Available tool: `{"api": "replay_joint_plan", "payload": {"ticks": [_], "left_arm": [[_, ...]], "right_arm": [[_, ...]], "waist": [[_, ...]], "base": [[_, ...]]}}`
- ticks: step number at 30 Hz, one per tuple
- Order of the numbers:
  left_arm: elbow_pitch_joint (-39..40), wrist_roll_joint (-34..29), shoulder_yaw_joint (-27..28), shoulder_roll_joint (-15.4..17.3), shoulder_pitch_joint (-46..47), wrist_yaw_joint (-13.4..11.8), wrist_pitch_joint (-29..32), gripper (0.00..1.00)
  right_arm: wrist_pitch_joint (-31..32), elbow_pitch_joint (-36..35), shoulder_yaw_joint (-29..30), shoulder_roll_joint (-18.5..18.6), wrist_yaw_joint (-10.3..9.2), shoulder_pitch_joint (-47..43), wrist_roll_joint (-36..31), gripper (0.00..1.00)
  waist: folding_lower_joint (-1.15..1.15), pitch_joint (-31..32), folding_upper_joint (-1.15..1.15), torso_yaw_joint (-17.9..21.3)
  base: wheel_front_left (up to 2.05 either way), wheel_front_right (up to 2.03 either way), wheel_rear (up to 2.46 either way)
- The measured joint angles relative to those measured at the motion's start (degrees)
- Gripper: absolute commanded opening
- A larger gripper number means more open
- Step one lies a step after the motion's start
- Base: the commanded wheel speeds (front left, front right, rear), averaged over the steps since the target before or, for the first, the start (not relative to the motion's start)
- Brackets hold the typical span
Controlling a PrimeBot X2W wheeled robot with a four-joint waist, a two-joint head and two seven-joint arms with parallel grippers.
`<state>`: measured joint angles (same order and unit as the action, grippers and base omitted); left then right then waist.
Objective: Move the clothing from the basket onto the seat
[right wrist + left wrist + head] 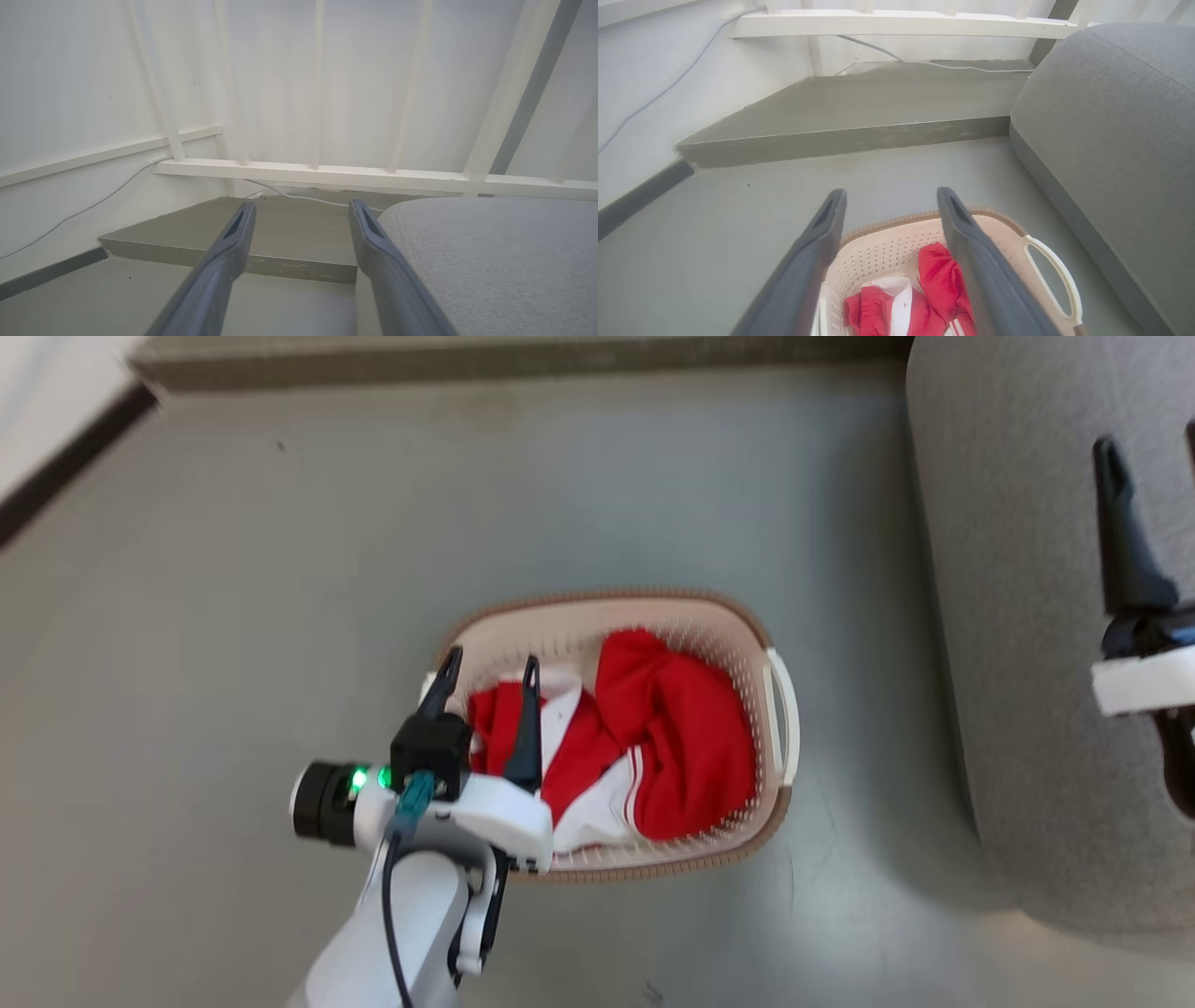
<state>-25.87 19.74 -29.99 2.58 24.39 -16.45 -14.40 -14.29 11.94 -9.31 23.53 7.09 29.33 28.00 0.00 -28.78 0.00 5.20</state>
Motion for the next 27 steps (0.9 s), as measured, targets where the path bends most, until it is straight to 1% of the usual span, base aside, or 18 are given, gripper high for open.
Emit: {"api": "replay_joint_plan", "payload": {"ticks": [6, 11, 16, 22, 25, 27], "left_arm": [[-4.17, 2.30, -3.52, -0.07, 5.78, 0.35, -0.01, 1.00], [-10.79, 6.61, -7.36, 0.00, 10.76, 2.22, -0.01, 1.00], [-17.23, 11.83, -12.28, -0.02, 16.36, 3.31, -0.01, 1.00], [-27.21, 14.85, -19.78, 0.01, 23.51, 3.36, 0.04, 1.00], [-31.45, 15.99, -23.10, 0.11, 26.31, 3.35, 1.85, 1.00], [-32.95, 16.77, -24.98, 0.15, 27.75, 3.44, 3.54, 1.00]], "right_arm": [[-0.04, -2.89, 0.19, 0.79, 0.00, 3.24, 0.83, 1.00], [-0.11, -5.27, -0.32, 0.99, 0.00, 5.80, 1.32, 1.00], [-0.11, -6.82, -0.66, 0.98, 0.00, 7.93, 1.76, 1.00], [-0.12, -9.36, -1.30, 0.03, 0.00, 10.11, 1.90, 1.00], [-0.12, -10.16, -1.58, -0.54, 0.00, 10.35, 2.31, 1.00], [-0.13, -10.48, -1.59, -0.87, 0.00, 10.35, 2.31, 1.00]], "waist": [[0.00, -5.87, 0.00, 0.94], [0.00, -10.27, 0.00, 2.19], [0.00, -13.93, 0.00, 3.74], [0.00, -17.96, 0.00, 5.78], [0.00, -19.50, 0.00, 6.93], [0.00, -20.22, 0.00, 7.63]], "base": [[0.00, 0.00, 0.00], [0.00, 0.00, 0.00], [0.00, 0.00, 0.00], [0.00, 0.00, 0.00], [0.00, 0.00, 0.00], [0.00, 0.00, 0.00]]}}
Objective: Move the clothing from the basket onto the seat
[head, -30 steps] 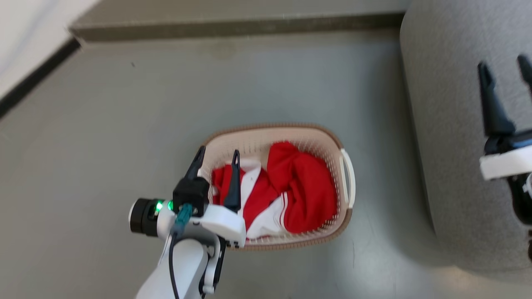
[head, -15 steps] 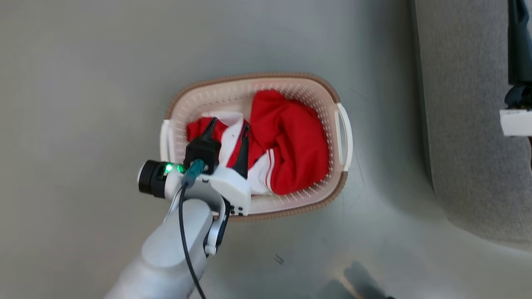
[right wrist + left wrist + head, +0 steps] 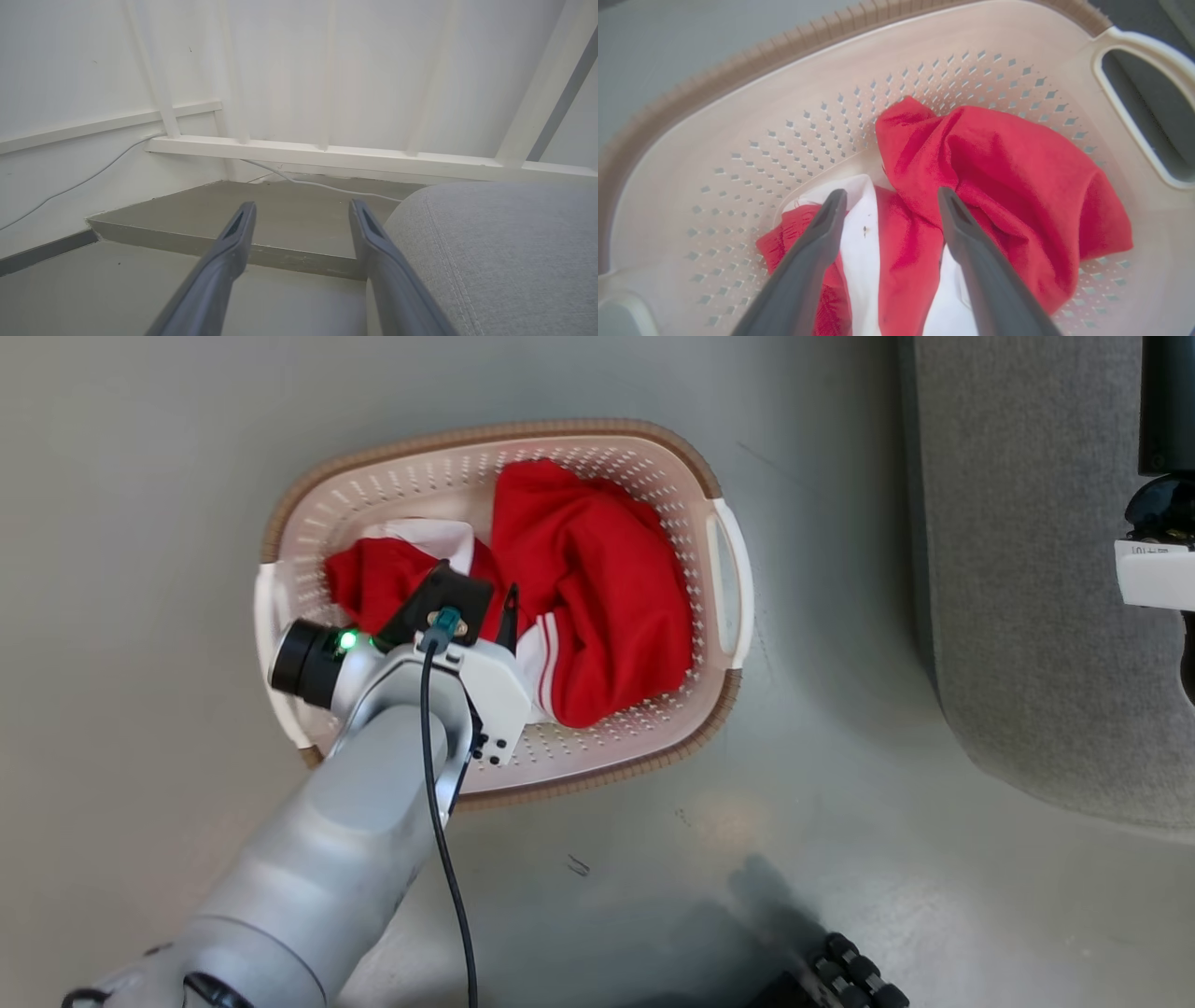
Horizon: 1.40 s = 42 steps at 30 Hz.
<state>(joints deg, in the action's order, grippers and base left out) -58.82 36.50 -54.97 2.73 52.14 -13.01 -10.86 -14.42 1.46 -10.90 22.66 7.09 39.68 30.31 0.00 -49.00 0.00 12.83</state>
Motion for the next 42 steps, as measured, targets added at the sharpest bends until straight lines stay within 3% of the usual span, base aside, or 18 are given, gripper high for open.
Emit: {"api": "replay_joint_plan", "payload": {"ticks": [8, 15, 21, 34, 35, 36, 42], "left_arm": [[-2.08, 4.49, -5.58, 0.08, 5.27, 2.94, 6.56, 1.00], [-2.07, 10.66, -7.12, 0.23, 6.21, 4.94, 11.09, 1.00], [-0.57, 19.12, -6.86, 0.36, 6.72, 4.88, 13.91, 1.00], [-0.14, 30.28, -12.01, 0.64, 7.32, 3.28, 16.64, 1.00], [-0.25, 30.67, -12.55, 0.64, 7.47, 3.27, 16.63, 0.81], [-0.35, 31.11, -12.90, 0.64, 7.64, 3.26, 16.41, 0.02], [-1.37, 31.79, -15.33, 0.64, 8.38, 2.81, 13.62, 0.00]], "right_arm": [[-0.09, -0.78, -0.81, -1.98, 0.00, 1.12, 1.04, 1.00], [-0.23, -0.97, -2.38, -3.57, 0.00, 2.31, 1.04, 1.00], [-0.23, -1.24, -3.08, -4.76, 0.00, 3.16, 1.03, 1.00], [-0.23, -1.30, -4.34, -6.77, 0.00, 3.86, 1.04, 1.00], [-0.23, -1.30, -4.41, -6.94, 0.00, 3.86, 1.04, 1.00], [-0.23, -1.30, -4.46, -7.12, 0.00, 3.86, 1.04, 1.00], [-0.23, -1.15, -4.33, -7.42, 0.00, 3.86, 1.04, 1.00]], "waist": [[0.00, -2.49, 0.00, 2.70], [0.00, -3.79, 0.00, 5.25], [0.00, -4.87, 0.00, 7.12], [0.00, -6.72, 0.00, 9.76], [0.00, -6.79, 0.00, 9.94], [0.00, -6.85, 0.00, 10.09], [0.00, -6.50, 0.00, 10.04]], "base": [[0.00, 0.00, 0.00], [0.00, 0.00, 0.00], [0.00, 0.00, 0.00], [0.00, 0.00, 0.00], [0.00, 0.00, 0.00], [0.00, 0.00, 0.00], [0.00, 0.00, 0.00]]}}
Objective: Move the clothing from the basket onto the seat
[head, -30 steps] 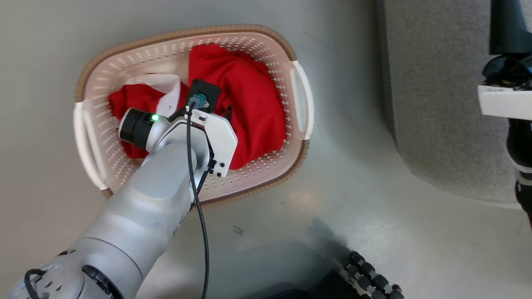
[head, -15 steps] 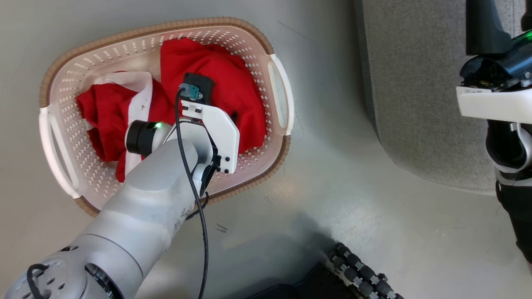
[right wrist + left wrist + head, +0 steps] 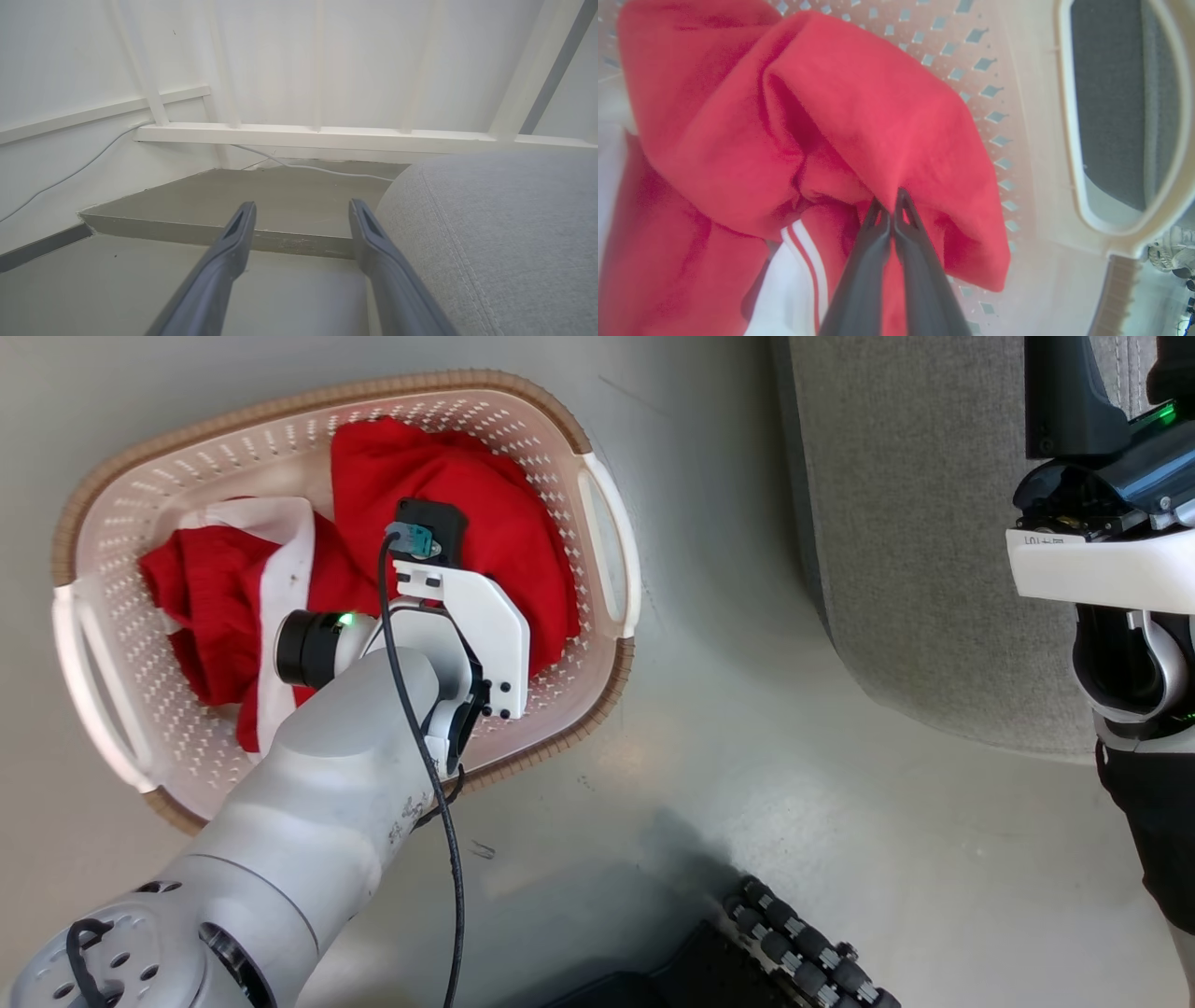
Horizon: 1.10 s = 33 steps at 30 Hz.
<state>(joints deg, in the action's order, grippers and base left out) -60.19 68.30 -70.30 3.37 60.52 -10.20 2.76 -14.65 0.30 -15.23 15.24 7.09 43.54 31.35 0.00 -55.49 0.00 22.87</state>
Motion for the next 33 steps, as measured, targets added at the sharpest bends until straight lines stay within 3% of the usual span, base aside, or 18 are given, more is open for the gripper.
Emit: {"api": "replay_joint_plan", "payload": {"ticks": [15, 22, 33], "left_arm": [[0.80, 9.57, -0.96, -0.12, -3.76, -1.10, -6.93, 0.00], [1.47, 9.93, -2.19, -0.26, -6.96, 2.74, -11.71, 0.00], [3.09, 9.55, -3.02, -0.56, -12.41, 5.77, -16.26, 0.00]], "right_arm": [[0.00, 2.46, -1.18, 2.81, 0.00, -2.76, -0.59, 1.00], [0.00, 4.85, -1.08, 4.02, 0.00, -7.20, -0.64, 1.00], [0.00, 9.65, -1.65, 5.02, 0.00, -14.51, -3.23, 1.00]], "waist": [[0.00, 9.41, 0.00, -4.78], [0.00, 16.18, 0.00, -7.25], [0.00, 27.50, 0.00, -11.37]], "base": [[0.00, 0.00, 0.00], [0.00, 0.00, 0.00], [0.00, 0.00, 0.00]]}}
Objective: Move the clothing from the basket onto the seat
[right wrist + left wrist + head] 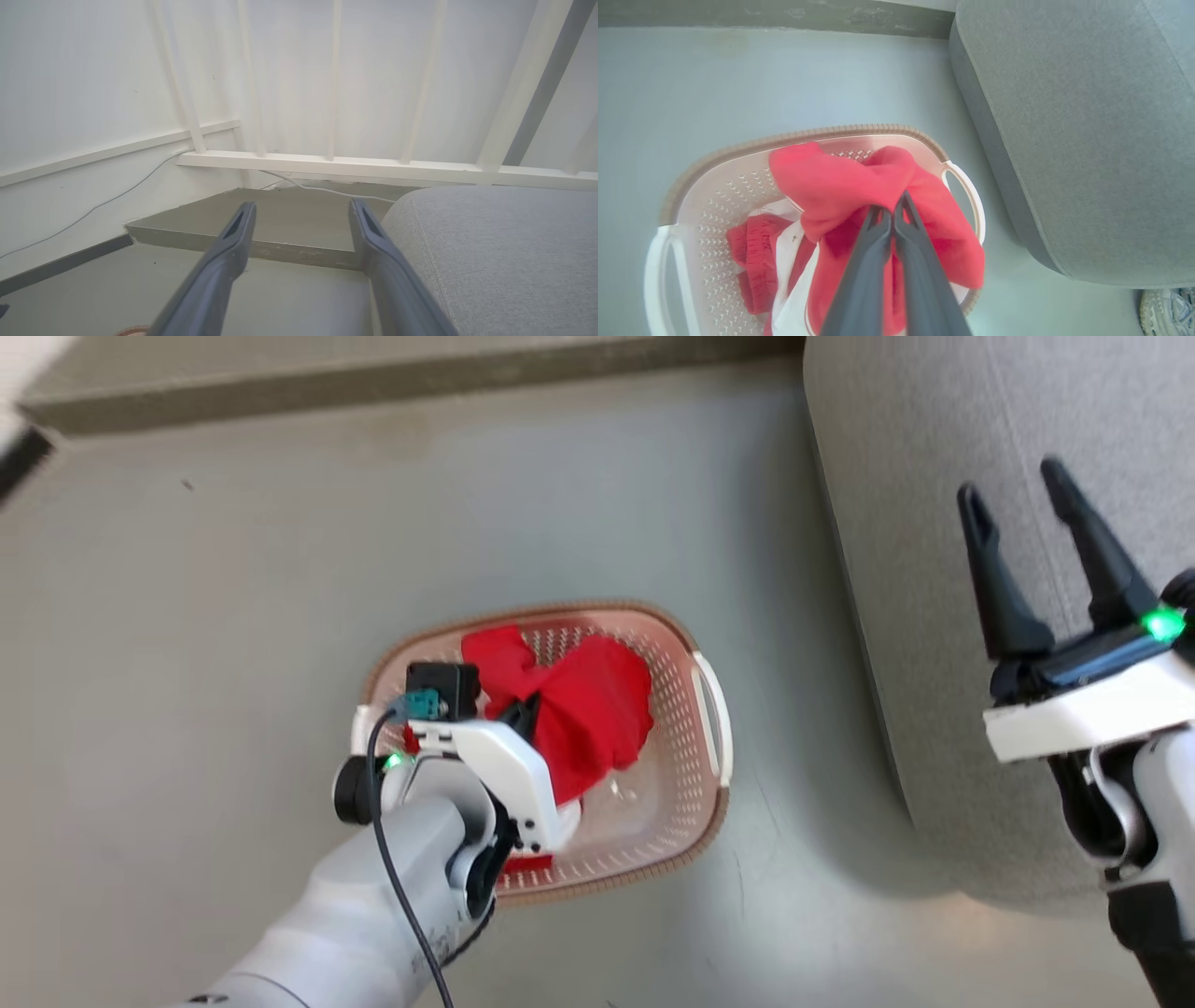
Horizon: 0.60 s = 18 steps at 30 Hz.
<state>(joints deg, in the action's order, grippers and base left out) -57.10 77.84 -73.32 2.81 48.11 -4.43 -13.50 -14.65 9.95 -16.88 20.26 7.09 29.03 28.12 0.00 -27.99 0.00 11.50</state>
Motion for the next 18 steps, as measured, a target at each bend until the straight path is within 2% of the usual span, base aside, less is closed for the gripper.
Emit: {"api": "replay_joint_plan", "payload": {"ticks": [7, 18], "left_arm": [[0.09, -1.16, 0.47, -0.12, -1.60, 2.44, -0.69, 0.00], [1.85, -11.71, 11.41, -0.48, -1.58, 6.00, -0.73, 0.00]], "right_arm": [[0.00, 3.43, -0.09, -0.25, 0.00, -4.61, -1.04, 1.00], [0.00, 7.13, -0.74, -3.31, 0.00, -10.42, -3.48, 1.00]], "waist": [[0.00, 7.62, 0.00, -2.57], [0.00, 17.86, 0.00, -5.45]], "base": [[0.00, 0.00, 0.00], [0.00, 0.00, 0.00]]}}
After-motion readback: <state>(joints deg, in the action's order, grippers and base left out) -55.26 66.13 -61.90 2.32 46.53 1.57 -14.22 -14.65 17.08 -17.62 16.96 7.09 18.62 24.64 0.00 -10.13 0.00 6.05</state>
